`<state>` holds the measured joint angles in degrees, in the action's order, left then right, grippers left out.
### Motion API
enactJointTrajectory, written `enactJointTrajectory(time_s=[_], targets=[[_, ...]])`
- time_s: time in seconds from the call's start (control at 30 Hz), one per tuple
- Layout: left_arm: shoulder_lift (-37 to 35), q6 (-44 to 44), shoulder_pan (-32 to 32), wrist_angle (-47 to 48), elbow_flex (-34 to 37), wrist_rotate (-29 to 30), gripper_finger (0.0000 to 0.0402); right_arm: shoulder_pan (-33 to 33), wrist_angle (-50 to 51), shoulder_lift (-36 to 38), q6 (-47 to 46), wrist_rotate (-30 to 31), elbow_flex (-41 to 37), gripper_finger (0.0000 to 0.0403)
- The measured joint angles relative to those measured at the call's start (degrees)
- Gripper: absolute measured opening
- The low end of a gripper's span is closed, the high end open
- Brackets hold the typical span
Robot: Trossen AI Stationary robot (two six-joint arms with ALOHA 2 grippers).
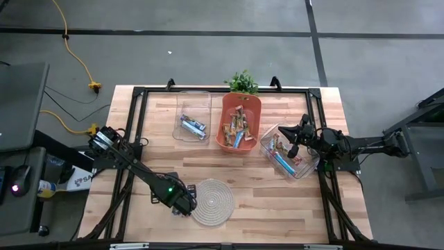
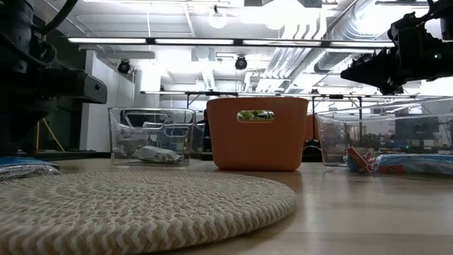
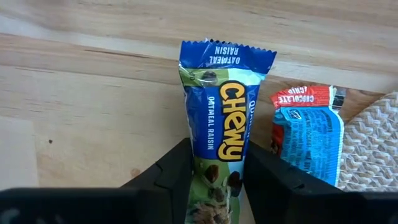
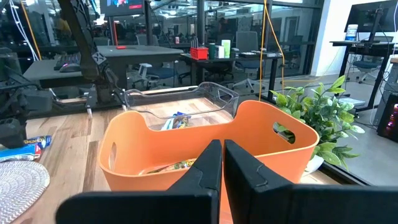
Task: Pick and place Granola Bars by type
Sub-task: Put the blue granola bar into the left transparent bin
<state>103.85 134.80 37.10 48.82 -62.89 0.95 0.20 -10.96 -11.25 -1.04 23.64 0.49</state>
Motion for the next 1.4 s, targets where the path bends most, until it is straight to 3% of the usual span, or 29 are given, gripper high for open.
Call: enactJointTrajectory(time_s=[0.47,1.4], targets=[[-5.0,-1.5,0.1,4.2,0.2,1.2,0.0125,0.0,0.0,0.0,0.0,0.0,0.0,0.0],[-1.1,-2.6,0.0,3.5,0.0,-0.2,0.0126,0.0,0.8,0.0,0.0,0.0,0.0,0.0]])
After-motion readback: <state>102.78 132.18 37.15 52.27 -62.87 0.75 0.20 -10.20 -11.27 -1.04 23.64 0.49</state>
